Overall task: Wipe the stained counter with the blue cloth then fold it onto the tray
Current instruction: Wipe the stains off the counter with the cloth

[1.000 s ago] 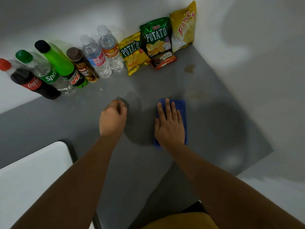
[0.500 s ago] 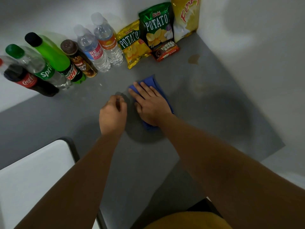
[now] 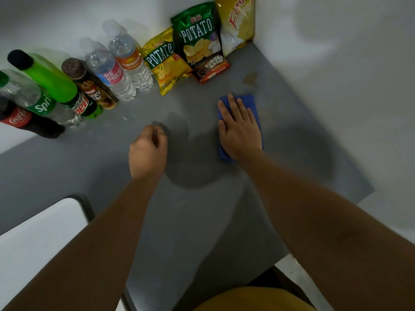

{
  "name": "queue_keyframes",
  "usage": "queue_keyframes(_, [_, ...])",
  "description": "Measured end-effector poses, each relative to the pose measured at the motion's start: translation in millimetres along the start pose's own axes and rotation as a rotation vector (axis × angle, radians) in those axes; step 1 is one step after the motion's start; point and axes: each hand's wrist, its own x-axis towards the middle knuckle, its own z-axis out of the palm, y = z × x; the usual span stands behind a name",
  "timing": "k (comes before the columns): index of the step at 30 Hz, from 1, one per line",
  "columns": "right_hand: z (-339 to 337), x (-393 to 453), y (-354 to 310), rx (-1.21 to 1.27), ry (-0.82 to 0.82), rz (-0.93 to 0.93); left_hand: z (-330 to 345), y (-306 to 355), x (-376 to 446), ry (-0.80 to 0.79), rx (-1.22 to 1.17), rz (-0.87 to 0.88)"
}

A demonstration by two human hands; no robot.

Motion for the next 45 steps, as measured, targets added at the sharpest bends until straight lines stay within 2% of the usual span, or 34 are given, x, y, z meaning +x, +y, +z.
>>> queue_keyframes(3, [1.6,-29.4,4.3,-0.002,0.038,0.103,5.7,9.2,-0.2,-0.014,-0.001,0.032])
queue_keyframes(8, [15.5,-80.0,-19.2,-0.013,0.001,0.192,18.3,27.7,-1.5,-0.051,-0.034,0.065])
queue_keyframes(15, [15.6,-74.6,-26.8,0.004,-0.059,0.048,39.4,48.8,-5.6,-0.06,-0.031,0.092])
queue_keyframes(19, [7.7,-43.3,-13.9,0.026,-0.054,-0.067,43.9,53.5,-5.9,-0.055,0.002,0.102])
queue_keyframes(24, [-5.6,4.0,12.0,0.028,-0.069,-0.095,40.7,57.4,-5.8,-0.045,0.042,0.097])
queue_keyframes(31, [-17.5,26.0,44.6,0.037,-0.036,0.015,31.9,61.1,-3.3,-0.057,0.038,0.098])
queue_keyframes(38, [-22.6,4.1,76.7,0.015,0.018,0.179,30.0,62.7,-3.7,-0.067,0.015,0.114])
queue_keyframes(45, [-12.1,-37.3,54.1,-0.017,0.032,0.264,33.8,70.1,-5.9,-0.081,-0.003,0.079])
